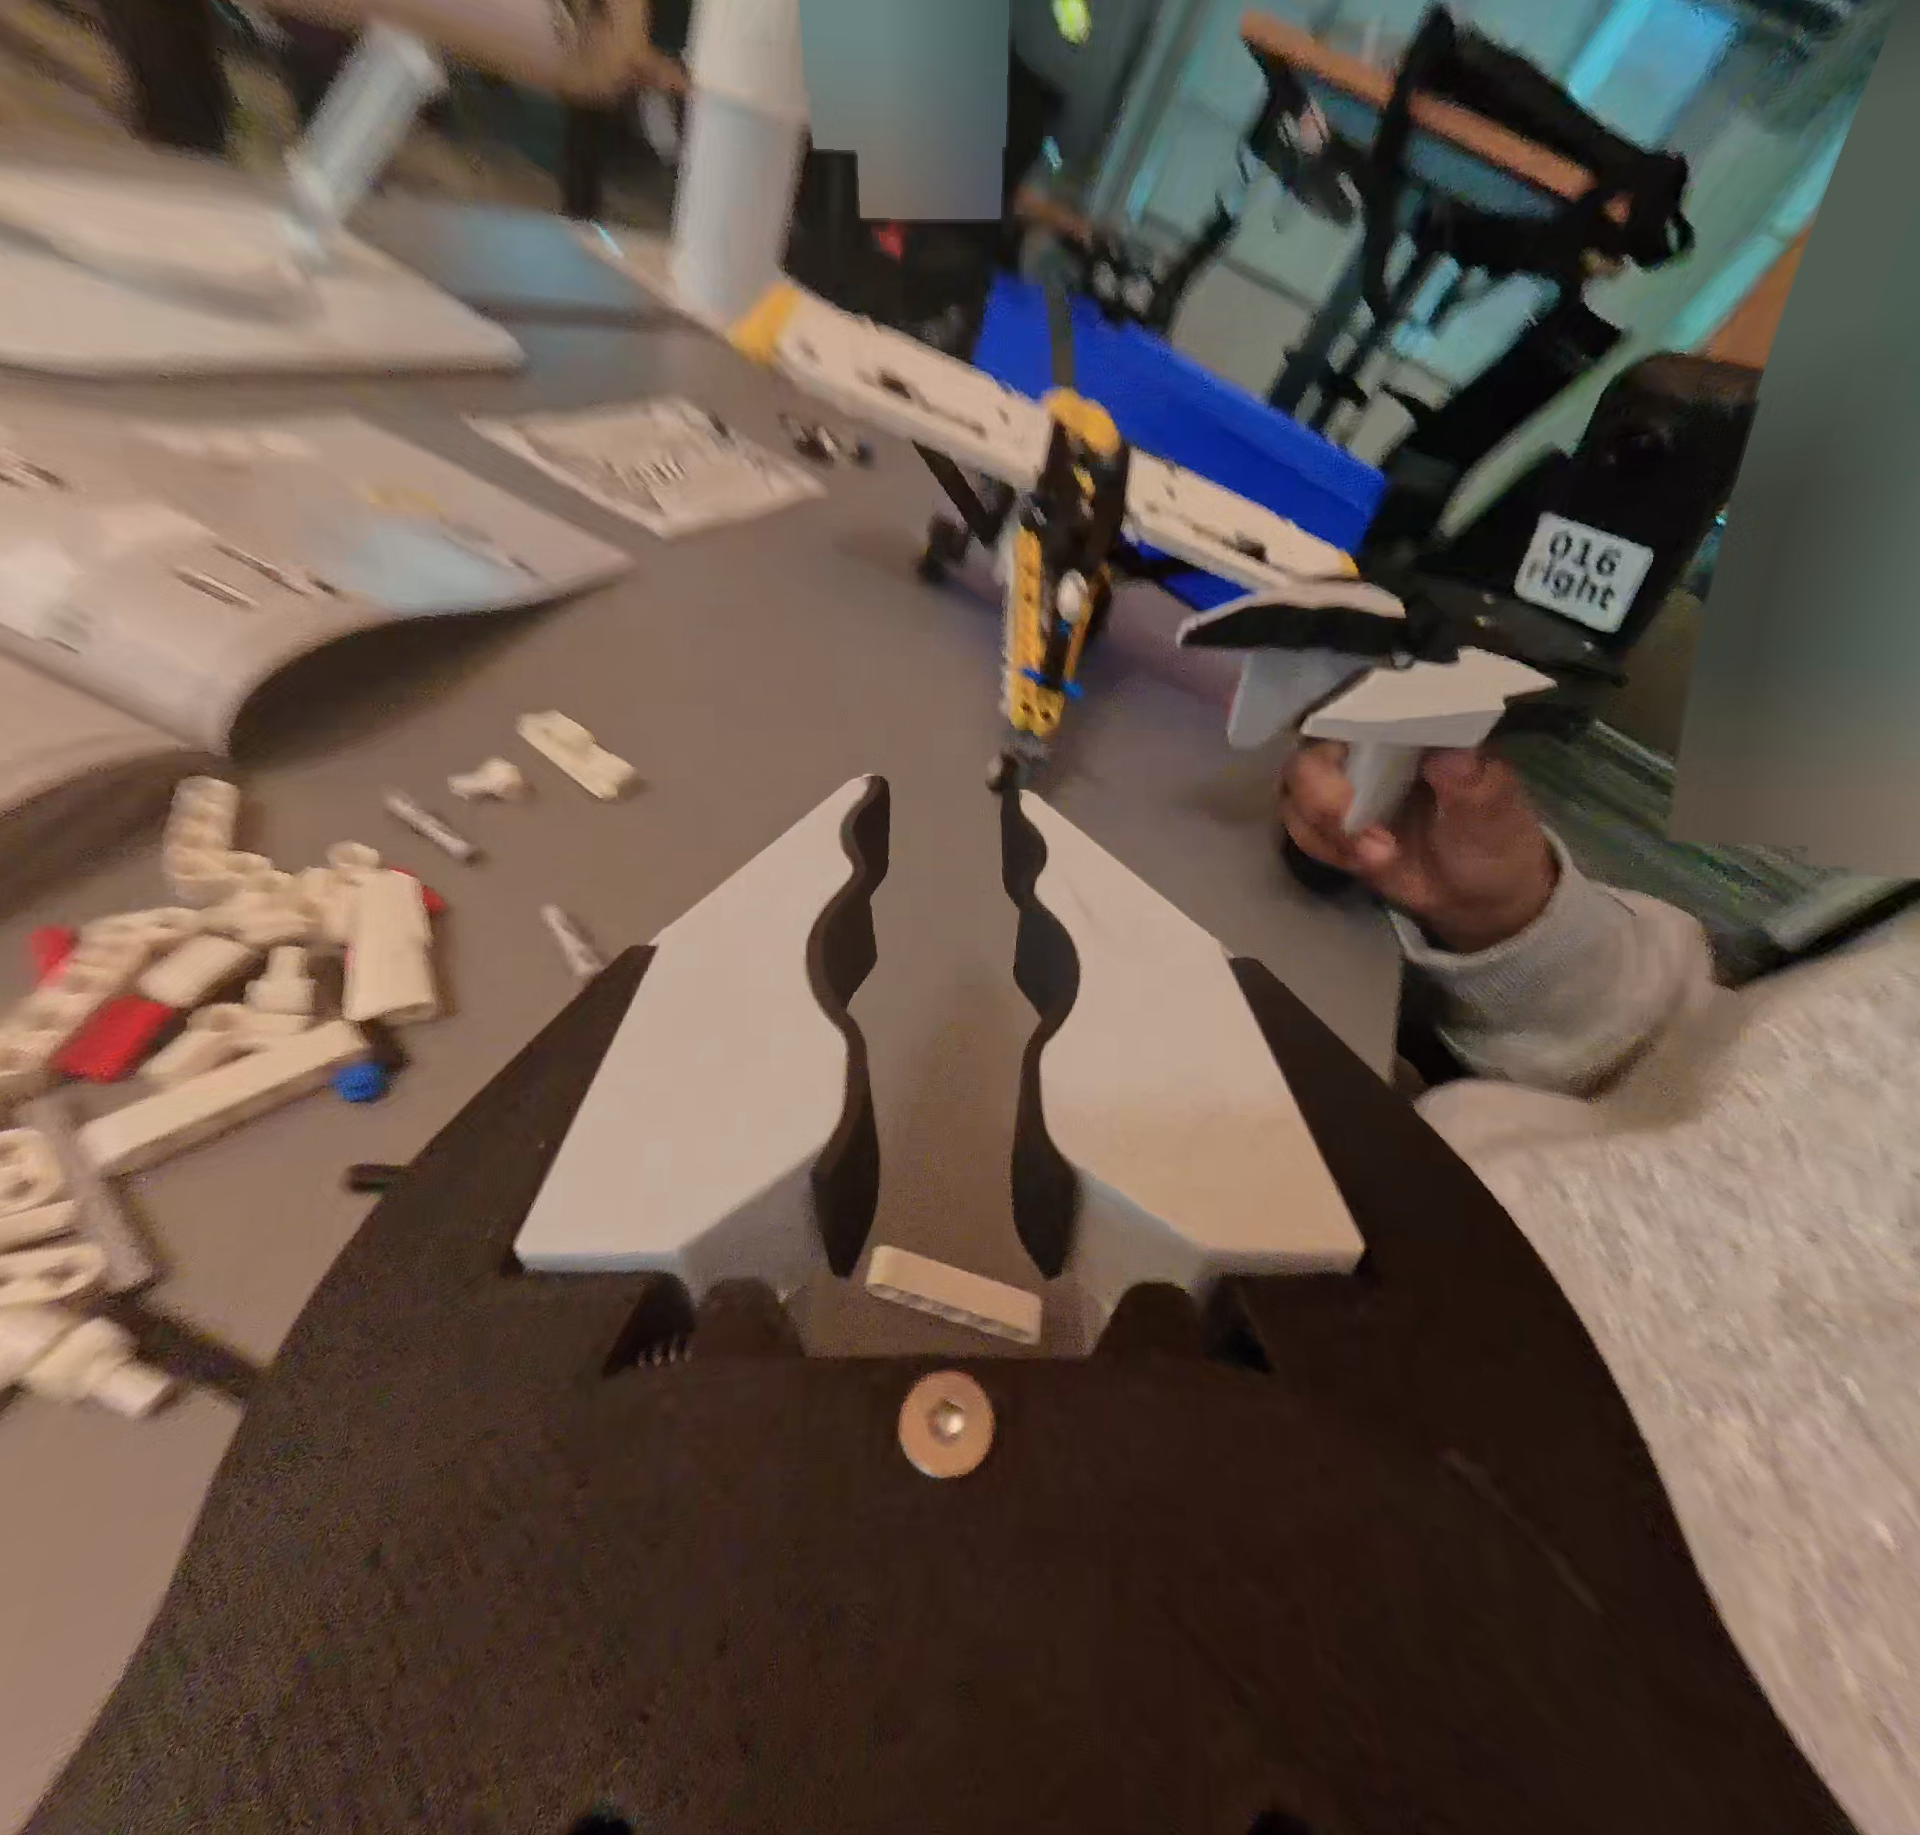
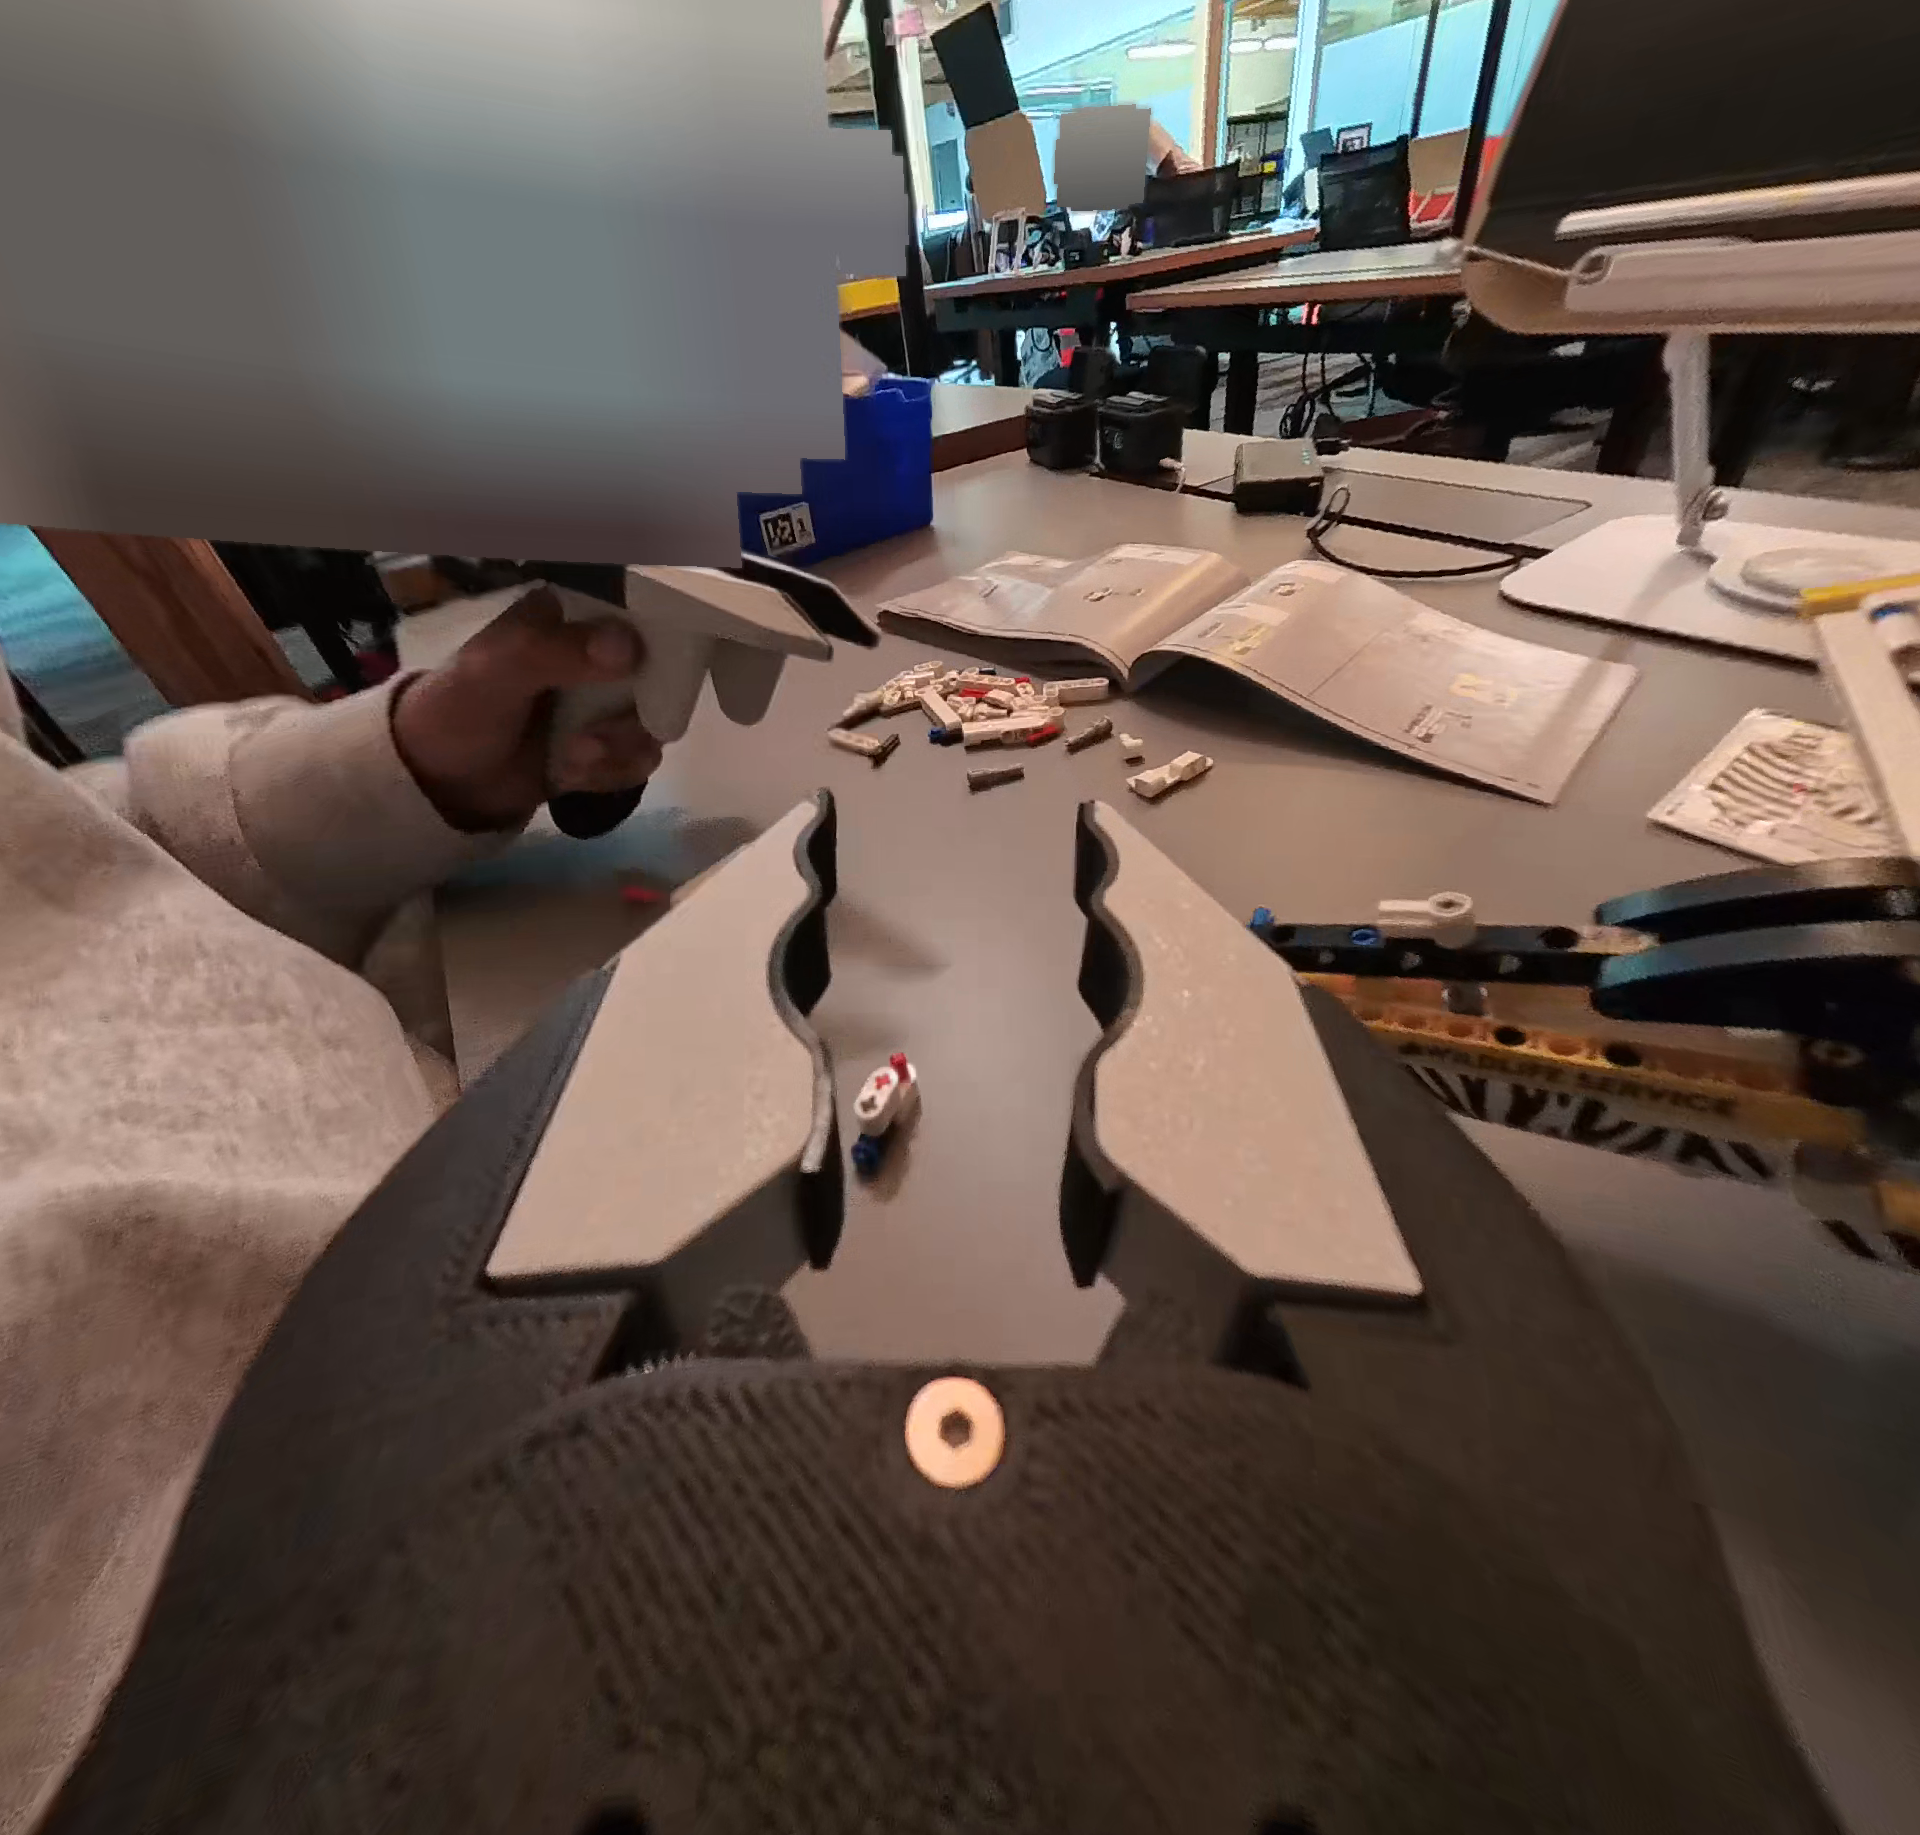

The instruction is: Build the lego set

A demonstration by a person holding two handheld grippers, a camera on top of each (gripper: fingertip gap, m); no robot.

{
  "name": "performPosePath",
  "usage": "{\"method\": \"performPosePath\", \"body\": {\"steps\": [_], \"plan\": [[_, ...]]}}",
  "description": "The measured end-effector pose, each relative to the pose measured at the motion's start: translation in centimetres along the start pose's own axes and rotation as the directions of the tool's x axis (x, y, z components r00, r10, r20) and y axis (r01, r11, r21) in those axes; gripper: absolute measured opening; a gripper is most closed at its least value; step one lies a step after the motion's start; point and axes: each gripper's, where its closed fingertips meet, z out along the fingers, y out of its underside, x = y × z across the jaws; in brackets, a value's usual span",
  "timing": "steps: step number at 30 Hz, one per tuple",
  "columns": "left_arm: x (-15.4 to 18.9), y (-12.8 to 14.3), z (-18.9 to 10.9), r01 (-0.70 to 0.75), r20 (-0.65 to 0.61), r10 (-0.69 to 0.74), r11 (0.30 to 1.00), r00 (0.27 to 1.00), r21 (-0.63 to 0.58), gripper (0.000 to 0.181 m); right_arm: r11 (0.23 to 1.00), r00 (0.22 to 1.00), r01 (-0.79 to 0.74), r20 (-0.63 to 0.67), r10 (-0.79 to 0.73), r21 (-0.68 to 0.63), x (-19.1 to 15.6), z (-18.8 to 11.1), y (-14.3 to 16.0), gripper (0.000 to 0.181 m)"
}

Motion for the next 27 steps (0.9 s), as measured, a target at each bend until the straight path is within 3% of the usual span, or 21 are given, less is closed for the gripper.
{"method": "performPosePath", "body": {"steps": [2, 9, 13, 22, 27], "plan": [[0.0, 0.4, 0.7, 0.027, -0.055, -0.029, 0.999, 0.998, -0.036, 0.020, 0.998, 0.998, 0.058, -0.036, -0.058, -0.008, 0.1, -0.3, 0.2, 0.045], [-2.1, -2.4, -1.7, 0.027, -0.026, -0.023, 0.986, 0.999, 0.163, 0.020, 0.991, 0.988, 0.132, -0.081, -0.133, -0.018, -0.1, -0.2, 0.3, 0.037], [-1.7, -3.3, -2.6, 0.095, -0.096, -0.075, 0.968, 0.993, 0.230, 0.021, 0.989, 0.982, 0.144, -0.127, -0.140, 0.019, 0.2, 0.4, -0.3, 0.033], [-0.4, -1.9, -1.6, 0.052, -0.115, -0.034, 0.987, 0.993, 0.153, 0.032, 0.973, 0.972, 0.229, -0.036, -0.230, -0.039, -0.9, 6.5, -0.6, 0.030], [-0.6, -1.8, -1.6, 0.084, -0.125, -0.065, 0.985, 0.990, 0.151, 0.032, 0.991, 0.991, 0.133, 0.028, -0.133, -0.026, -0.8, 7.6, -0.6, 0.029]]}}
